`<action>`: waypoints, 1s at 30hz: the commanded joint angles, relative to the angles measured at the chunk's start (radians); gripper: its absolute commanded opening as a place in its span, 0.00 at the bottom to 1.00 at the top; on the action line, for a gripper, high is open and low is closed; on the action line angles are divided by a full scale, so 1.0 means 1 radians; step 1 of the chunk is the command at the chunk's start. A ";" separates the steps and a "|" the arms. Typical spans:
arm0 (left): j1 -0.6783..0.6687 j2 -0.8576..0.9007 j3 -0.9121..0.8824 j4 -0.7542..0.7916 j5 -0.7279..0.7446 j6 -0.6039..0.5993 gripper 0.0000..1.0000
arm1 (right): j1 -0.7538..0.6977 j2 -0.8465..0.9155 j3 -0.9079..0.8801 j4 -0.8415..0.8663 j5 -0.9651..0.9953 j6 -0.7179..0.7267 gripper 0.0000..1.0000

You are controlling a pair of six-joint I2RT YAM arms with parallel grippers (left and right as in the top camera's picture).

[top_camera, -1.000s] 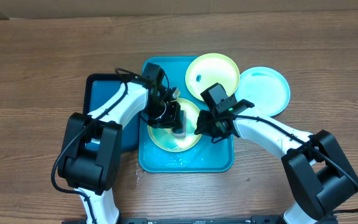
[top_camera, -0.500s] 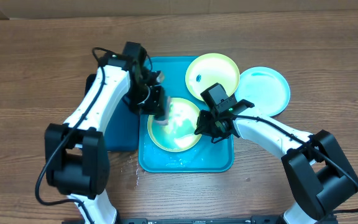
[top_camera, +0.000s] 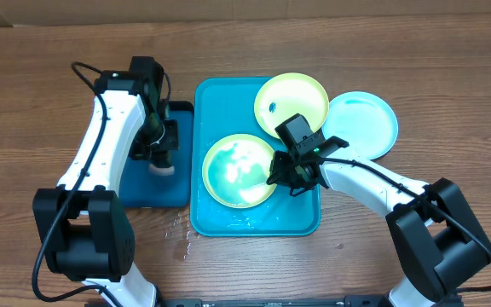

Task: Clean dirty plates on tray and stack at the side
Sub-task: 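Carry the sponge left and set it in the black tray, left gripper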

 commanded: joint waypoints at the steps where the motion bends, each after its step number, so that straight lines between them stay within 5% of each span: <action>1: 0.003 -0.031 0.008 0.026 -0.125 -0.077 0.04 | 0.002 0.004 -0.005 0.006 -0.001 0.000 0.07; 18: 0.004 -0.030 -0.135 0.195 -0.192 -0.070 0.04 | 0.002 0.004 -0.005 0.005 0.000 -0.003 0.07; 30: 0.005 -0.030 -0.240 0.355 -0.154 0.060 0.04 | 0.002 0.004 -0.005 0.007 -0.001 -0.003 0.07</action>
